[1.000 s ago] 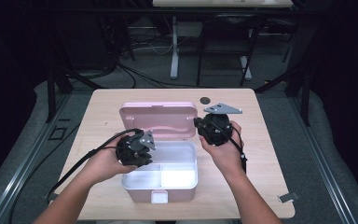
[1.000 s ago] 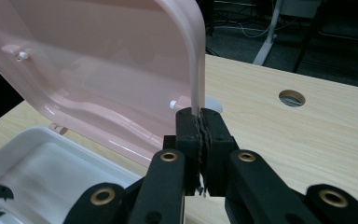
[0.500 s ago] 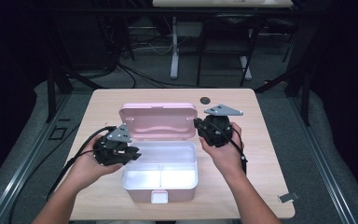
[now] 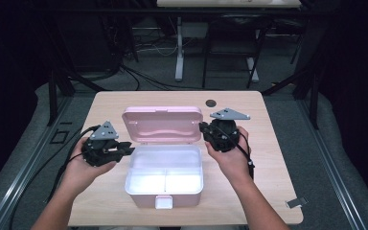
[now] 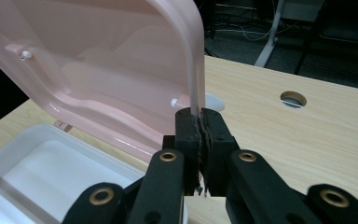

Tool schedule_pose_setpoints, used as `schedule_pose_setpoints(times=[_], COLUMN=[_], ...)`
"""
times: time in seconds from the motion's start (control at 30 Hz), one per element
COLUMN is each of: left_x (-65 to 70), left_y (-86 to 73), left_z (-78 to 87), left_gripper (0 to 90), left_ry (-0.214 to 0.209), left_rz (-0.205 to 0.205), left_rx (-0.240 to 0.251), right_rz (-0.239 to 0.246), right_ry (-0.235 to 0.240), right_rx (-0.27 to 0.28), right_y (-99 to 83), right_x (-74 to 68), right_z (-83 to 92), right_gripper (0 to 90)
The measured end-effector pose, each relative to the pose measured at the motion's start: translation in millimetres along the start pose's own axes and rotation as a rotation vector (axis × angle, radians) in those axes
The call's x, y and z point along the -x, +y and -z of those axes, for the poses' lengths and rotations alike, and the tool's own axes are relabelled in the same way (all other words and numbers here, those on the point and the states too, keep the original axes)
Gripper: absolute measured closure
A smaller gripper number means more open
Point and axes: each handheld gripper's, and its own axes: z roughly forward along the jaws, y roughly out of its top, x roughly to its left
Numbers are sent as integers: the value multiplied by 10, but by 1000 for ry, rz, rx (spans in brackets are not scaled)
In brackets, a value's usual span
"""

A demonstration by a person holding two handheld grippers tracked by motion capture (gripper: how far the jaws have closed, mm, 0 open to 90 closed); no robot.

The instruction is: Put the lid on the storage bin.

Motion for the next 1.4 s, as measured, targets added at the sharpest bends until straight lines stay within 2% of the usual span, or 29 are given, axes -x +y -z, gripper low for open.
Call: schedule_pose_setpoints(times=[0.23, 0.5, 0.53, 0.7, 0.8, 0.93, 1.1, 1.17, 1.23, 1.4], left_x=[-89, -162, -166, -154, -161, -179, -179, -165, -143, -132], left_y=[11, 57, 67, 123, 143, 156, 172, 189, 212, 251], left_z=[95, 148, 149, 144, 134, 118, 119, 115, 126, 148], left_gripper=[717, 697, 696, 685, 692, 736, 743, 743, 740, 756], left_ry=[48, 102, 107, 128, 117, 118, 116, 117, 144, 155], left_rz=[61, 96, 99, 99, 108, 122, 132, 124, 107, 107], left_rx=[60, 118, 122, 154, 179, 192, 210, 216, 225, 234], right_rz=[1, 2, 0, 4, 7, 7, 8, 7, 6, 8], right_ry=[-1, 5, 17, 3, 10, 20, 19, 19, 23, 32], right_rx=[1, 4, 4, 7, 6, 10, 11, 12, 13, 21], right_y=[-8, -23, -25, -35, -39, -47, -57, -60, -63, -77], right_x=[-5, -9, -7, -15, -12, -10, -9, -8, -7, -5], right_z=[12, 26, 27, 36, 43, 48, 57, 59, 62, 68], right_gripper=[866, 865, 865, 865, 864, 863, 861, 860, 858, 856])
